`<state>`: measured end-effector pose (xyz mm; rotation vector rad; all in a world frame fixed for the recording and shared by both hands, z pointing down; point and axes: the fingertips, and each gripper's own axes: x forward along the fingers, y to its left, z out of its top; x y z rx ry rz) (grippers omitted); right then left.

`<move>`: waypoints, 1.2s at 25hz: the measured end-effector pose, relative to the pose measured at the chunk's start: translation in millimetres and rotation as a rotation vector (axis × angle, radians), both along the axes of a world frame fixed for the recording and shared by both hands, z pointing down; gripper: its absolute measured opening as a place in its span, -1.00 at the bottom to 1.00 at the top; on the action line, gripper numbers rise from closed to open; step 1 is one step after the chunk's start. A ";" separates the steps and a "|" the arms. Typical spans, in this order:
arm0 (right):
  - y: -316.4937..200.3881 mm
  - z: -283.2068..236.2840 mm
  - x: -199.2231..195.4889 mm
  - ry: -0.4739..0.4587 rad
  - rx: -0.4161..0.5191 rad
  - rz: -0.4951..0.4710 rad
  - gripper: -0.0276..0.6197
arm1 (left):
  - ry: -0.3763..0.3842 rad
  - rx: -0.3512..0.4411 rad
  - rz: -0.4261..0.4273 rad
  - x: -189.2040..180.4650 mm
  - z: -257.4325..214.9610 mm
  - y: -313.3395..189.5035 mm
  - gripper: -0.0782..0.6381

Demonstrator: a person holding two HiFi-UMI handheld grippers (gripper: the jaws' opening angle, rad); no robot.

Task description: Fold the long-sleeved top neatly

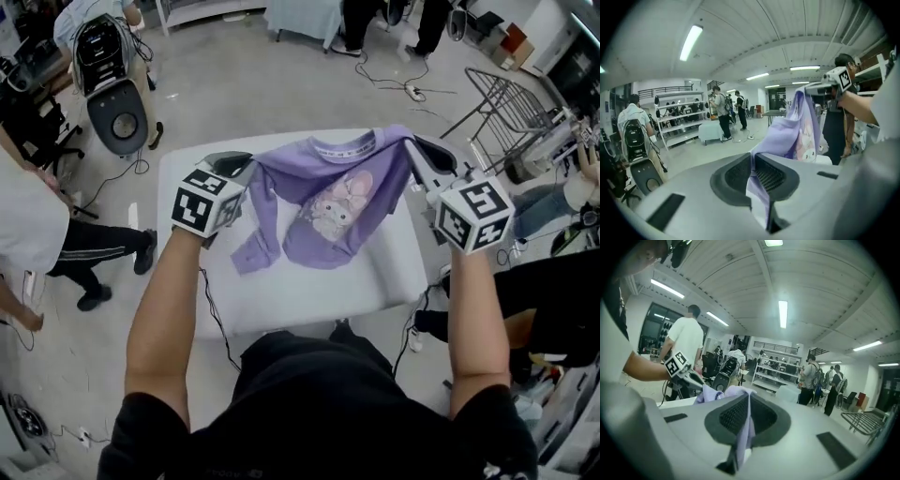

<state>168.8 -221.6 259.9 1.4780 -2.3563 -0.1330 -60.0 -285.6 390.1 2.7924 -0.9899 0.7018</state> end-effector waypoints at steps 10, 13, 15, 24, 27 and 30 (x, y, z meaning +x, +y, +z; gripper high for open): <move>-13.7 4.4 14.3 0.001 -0.014 -0.016 -0.88 | 0.000 0.207 -0.180 -66.4 -149.6 -10.0 -0.71; -10.9 -9.7 16.5 0.031 0.045 -0.017 -0.88 | -0.018 0.259 -0.209 -66.9 -175.7 3.0 -0.71; -6.2 -33.0 18.7 0.051 0.098 -0.026 -0.88 | -0.012 0.283 -0.234 -67.8 -197.5 16.5 -0.71; 26.4 -159.4 24.3 0.172 0.309 -0.134 -0.88 | -0.039 0.395 -0.333 -71.2 -291.9 82.4 -0.71; 45.2 -177.2 31.6 0.170 0.315 -0.176 -0.88 | -0.065 0.415 -0.348 -63.5 -305.2 112.0 -0.71; 67.7 -182.1 29.5 0.156 0.311 -0.202 -0.88 | -0.066 0.415 -0.353 -65.0 -306.2 136.6 -0.71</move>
